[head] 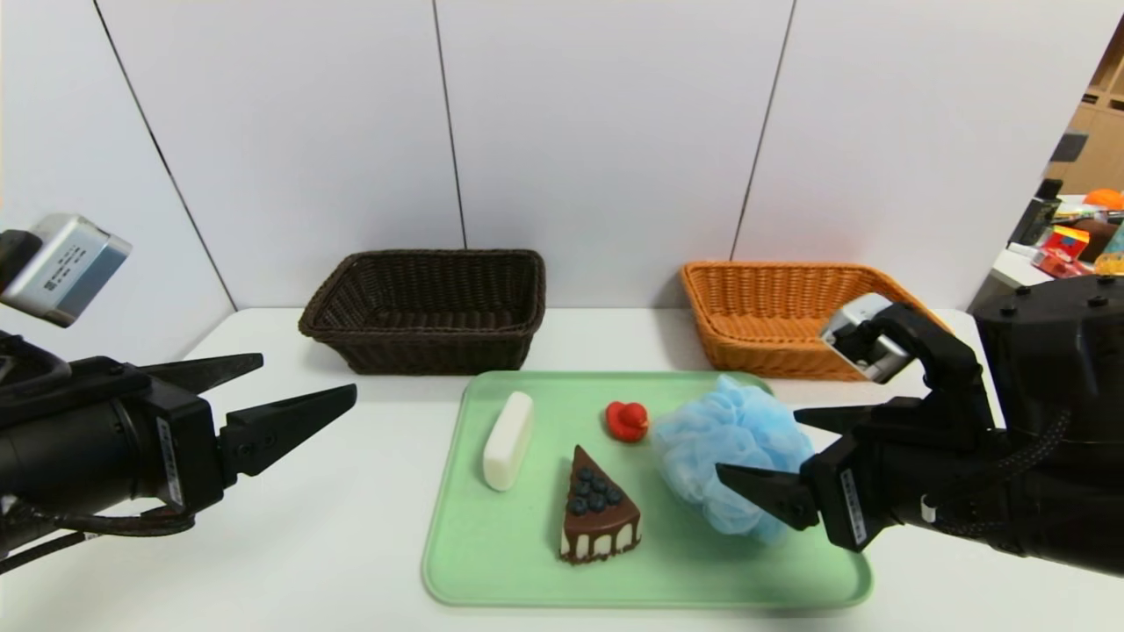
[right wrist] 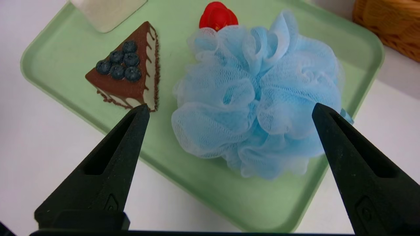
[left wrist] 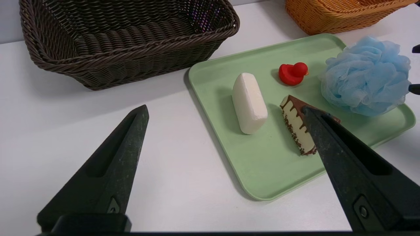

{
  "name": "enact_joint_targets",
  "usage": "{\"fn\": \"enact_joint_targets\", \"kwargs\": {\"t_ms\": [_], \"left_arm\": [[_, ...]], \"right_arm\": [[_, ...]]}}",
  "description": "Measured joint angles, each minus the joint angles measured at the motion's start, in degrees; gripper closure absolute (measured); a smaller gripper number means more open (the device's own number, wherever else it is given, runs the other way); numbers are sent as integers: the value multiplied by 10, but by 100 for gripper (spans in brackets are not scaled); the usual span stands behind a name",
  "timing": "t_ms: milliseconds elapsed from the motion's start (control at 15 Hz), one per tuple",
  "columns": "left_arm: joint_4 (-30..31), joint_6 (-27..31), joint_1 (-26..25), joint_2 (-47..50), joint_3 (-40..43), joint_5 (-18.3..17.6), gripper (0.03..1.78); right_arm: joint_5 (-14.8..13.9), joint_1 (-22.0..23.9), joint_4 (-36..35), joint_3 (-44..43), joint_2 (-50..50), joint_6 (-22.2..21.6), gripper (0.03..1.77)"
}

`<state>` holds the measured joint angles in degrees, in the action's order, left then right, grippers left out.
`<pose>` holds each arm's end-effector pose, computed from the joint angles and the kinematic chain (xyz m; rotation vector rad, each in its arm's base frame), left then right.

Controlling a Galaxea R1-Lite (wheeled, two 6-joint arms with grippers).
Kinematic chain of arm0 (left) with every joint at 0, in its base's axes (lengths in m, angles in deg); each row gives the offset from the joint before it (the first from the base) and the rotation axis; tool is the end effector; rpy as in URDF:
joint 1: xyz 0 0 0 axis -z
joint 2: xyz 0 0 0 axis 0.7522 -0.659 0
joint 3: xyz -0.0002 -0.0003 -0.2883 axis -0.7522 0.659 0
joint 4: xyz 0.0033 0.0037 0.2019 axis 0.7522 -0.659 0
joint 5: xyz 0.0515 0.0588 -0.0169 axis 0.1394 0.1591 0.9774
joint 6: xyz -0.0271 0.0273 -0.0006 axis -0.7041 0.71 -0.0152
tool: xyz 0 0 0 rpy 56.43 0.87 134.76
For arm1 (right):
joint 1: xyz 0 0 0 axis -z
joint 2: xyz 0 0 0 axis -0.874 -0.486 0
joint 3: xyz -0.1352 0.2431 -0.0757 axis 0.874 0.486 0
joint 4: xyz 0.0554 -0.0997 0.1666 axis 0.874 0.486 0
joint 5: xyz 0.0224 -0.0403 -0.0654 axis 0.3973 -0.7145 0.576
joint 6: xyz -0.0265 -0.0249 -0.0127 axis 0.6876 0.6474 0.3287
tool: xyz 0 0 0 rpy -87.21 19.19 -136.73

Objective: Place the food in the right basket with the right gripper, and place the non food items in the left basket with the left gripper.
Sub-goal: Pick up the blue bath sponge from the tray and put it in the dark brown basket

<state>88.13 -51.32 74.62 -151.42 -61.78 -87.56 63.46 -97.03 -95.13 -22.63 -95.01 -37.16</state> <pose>0.1609 -0.0793 0.2216 -0.0698 0.2655 -0.4624 0.1971 0.1414 0.1625 -0.1499 0.5466 0.5539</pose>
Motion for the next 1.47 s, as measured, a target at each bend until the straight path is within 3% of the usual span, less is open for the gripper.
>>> {"fn": "enact_joint_targets", "kwargs": {"t_ms": [1000,1467], "left_arm": [[1,2,1,4,5,-5,12],[2,2,1,4,5,-7,12]], "right_arm": [[1,14,-79,24,-89,43,9],[1,11,-81,41,-97,66,9]]}}
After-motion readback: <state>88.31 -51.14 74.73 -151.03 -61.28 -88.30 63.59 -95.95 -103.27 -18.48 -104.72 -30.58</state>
